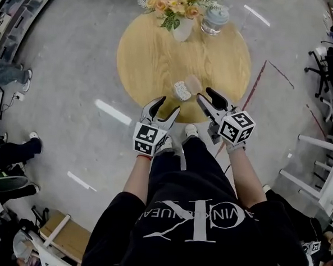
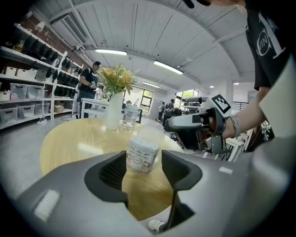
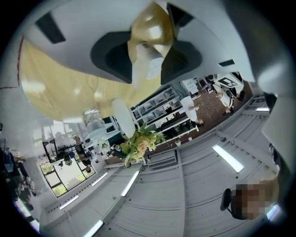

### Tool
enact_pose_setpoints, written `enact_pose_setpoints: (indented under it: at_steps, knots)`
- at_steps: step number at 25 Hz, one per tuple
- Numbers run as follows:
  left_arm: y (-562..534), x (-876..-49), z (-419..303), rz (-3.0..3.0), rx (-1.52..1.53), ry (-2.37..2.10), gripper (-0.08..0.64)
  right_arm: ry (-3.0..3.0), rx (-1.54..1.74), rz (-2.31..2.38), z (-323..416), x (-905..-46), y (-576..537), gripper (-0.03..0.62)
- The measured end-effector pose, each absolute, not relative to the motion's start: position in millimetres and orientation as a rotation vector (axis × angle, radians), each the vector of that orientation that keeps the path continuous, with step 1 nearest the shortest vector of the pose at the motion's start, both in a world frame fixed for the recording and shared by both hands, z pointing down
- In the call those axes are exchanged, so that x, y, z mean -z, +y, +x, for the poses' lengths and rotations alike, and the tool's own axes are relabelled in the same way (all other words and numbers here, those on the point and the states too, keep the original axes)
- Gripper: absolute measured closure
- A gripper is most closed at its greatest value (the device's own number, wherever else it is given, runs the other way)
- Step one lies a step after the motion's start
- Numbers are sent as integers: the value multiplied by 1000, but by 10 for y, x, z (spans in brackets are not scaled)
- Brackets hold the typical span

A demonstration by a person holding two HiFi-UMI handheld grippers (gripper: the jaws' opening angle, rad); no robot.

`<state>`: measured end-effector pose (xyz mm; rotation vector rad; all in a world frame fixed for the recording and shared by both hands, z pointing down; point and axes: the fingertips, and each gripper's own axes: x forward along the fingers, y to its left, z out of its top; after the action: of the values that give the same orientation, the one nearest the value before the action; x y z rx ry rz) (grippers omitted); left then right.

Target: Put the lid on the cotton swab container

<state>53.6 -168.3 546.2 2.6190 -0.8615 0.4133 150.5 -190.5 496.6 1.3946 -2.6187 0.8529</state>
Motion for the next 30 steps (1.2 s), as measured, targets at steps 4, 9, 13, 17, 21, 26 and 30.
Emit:
enact_pose_setpoints:
  at_steps: [4, 9, 13, 17, 21, 26, 30]
  knots:
    - [-1744, -5522, 629, 2584, -421, -894, 324, -2633, -889, 1309, 1480, -5064, -2038, 428]
    - [-1770, -5644, 727, 2560, -441, -909, 314, -2656, -937, 1212, 1425, -5166, -2137, 428]
    - [-1825, -5644, 762, 2559, -453, -934, 313, -2697, -954, 1159, 1354, -5116, -2158, 428]
    - [-1811, -5683, 820, 2575, -475, -914, 311, -2748, -943, 1104, 1255, -4978, -2122, 428]
    - [-1803, -5669, 869, 2587, -465, -904, 311, -2790, -945, 1042, 1161, -4900, -2064, 428]
    - [-1793, -5679, 890, 2596, -476, -898, 311, -2804, -952, 982, 1030, -4889, -2046, 428]
    - [-1756, -5738, 904, 2591, -489, -877, 311, -2801, -959, 954, 958, -4921, -2042, 431]
